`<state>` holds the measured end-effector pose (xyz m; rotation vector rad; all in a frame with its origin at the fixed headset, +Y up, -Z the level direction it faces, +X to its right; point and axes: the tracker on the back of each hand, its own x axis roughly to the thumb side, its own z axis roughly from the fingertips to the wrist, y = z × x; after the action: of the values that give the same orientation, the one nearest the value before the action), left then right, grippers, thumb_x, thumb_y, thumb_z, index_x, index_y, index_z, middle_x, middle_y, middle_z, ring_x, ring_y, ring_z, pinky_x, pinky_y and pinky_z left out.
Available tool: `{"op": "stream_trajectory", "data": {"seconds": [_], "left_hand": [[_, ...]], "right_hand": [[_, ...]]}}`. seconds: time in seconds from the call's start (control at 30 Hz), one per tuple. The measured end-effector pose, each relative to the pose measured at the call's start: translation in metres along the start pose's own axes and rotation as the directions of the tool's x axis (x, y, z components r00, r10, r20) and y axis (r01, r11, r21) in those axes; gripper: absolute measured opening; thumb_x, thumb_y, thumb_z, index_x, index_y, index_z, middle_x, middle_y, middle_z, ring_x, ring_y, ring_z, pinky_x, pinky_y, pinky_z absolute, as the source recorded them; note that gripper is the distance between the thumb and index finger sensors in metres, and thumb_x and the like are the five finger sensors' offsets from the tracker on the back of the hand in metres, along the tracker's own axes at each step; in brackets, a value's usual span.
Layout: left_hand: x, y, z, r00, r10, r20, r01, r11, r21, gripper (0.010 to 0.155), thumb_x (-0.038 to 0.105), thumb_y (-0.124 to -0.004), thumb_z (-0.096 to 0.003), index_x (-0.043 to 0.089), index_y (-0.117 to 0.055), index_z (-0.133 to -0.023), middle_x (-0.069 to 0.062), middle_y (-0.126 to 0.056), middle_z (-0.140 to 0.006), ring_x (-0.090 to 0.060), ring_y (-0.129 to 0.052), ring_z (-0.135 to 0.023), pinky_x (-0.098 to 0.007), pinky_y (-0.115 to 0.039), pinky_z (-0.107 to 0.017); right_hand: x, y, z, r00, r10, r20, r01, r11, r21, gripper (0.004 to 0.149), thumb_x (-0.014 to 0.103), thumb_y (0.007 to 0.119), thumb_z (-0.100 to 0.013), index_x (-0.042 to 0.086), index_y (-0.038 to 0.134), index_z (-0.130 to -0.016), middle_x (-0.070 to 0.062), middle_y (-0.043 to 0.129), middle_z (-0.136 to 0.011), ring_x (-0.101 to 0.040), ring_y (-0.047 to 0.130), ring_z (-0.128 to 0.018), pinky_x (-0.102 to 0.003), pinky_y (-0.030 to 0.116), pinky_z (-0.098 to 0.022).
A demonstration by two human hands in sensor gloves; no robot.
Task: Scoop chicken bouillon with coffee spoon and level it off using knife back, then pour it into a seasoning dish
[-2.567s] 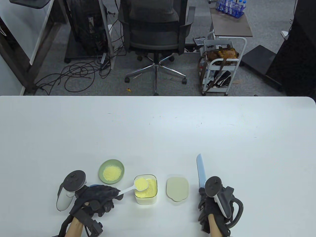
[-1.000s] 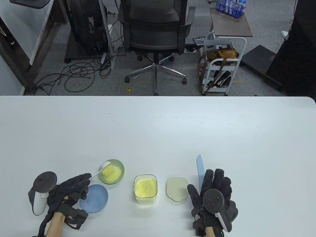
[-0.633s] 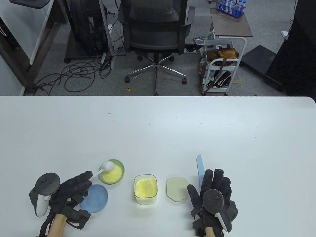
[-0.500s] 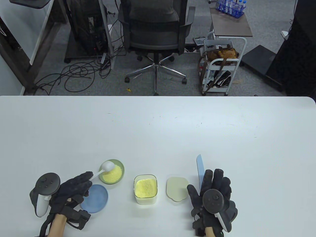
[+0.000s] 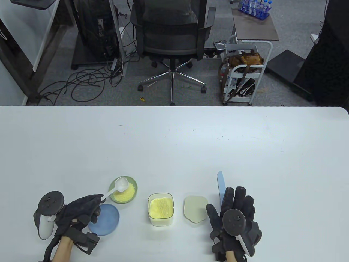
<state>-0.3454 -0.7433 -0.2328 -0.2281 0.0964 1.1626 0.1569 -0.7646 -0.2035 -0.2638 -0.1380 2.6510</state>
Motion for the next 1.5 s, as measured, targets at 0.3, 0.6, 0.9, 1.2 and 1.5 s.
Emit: {"op": "stream_trajectory", "data": {"seconds": [0.3, 0.6, 0.9, 1.2, 1.5], "left_hand": [[0.002, -0.001, 0.001, 0.998, 0.056, 0.018, -0.055, 0.998, -0.044, 0.044, 0.035, -0.078, -0.0452, 0.000, -0.090, -0.070, -0.004, -0.095, -0.029, -0.003, -0.087, -0.003, -0.040, -0.076, -0.050], [0.002, -0.001, 0.001, 0.997, 0.077, 0.027, -0.075, 0.995, -0.062, 0.045, 0.035, -0.078, -0.0452, 0.000, -0.090, -0.070, -0.004, -0.094, -0.028, -0.003, -0.087, -0.002, -0.040, -0.076, -0.050], [0.003, -0.005, 0.000, 0.996, 0.075, 0.043, -0.070, 0.992, -0.104, 0.045, 0.035, -0.078, -0.0452, 0.000, -0.090, -0.070, -0.004, -0.094, -0.027, -0.003, -0.086, -0.002, -0.040, -0.076, -0.050], [0.035, -0.033, 0.010, 0.980, 0.025, 0.195, 0.021, 0.973, -0.231, 0.045, 0.035, -0.083, -0.0442, 0.002, -0.089, -0.074, -0.006, -0.095, -0.031, -0.006, -0.088, -0.006, -0.041, -0.073, -0.055], [0.071, -0.073, 0.007, 0.914, -0.300, 0.273, 0.348, 0.926, -0.148, 0.045, 0.035, -0.088, -0.0423, 0.012, -0.086, -0.082, -0.009, -0.094, -0.045, -0.009, -0.091, -0.019, -0.047, -0.066, -0.063]], "right_hand": [[0.067, -0.017, 0.010, 0.972, -0.119, 0.202, 0.115, 0.993, 0.032, 0.085, 0.063, 0.065, -0.047, 0.026, 0.016, -0.105, -0.008, -0.002, -0.114, -0.053, 0.002, -0.101, -0.067, 0.004, -0.071], [0.133, 0.012, 0.008, 0.914, -0.134, 0.382, 0.007, 0.949, 0.316, 0.098, 0.066, 0.074, -0.042, 0.018, 0.018, -0.106, -0.019, 0.008, -0.115, -0.052, 0.010, -0.101, -0.068, 0.006, -0.071], [0.127, 0.044, 0.003, 0.928, -0.225, 0.296, 0.081, 0.899, 0.429, 0.098, 0.061, 0.079, -0.043, 0.012, 0.021, -0.105, -0.021, 0.017, -0.114, -0.053, 0.016, -0.101, -0.069, 0.007, -0.070], [0.122, 0.046, 0.003, 0.924, -0.257, 0.282, 0.109, 0.886, 0.452, 0.098, 0.060, 0.079, -0.043, 0.015, 0.019, -0.105, -0.019, 0.020, -0.114, -0.054, 0.016, -0.100, -0.069, 0.007, -0.070], [0.118, 0.047, 0.003, 0.919, -0.293, 0.263, 0.144, 0.871, 0.469, 0.097, 0.060, 0.079, -0.043, 0.017, 0.018, -0.105, -0.019, 0.022, -0.114, -0.054, 0.017, -0.100, -0.069, 0.007, -0.070]]}}
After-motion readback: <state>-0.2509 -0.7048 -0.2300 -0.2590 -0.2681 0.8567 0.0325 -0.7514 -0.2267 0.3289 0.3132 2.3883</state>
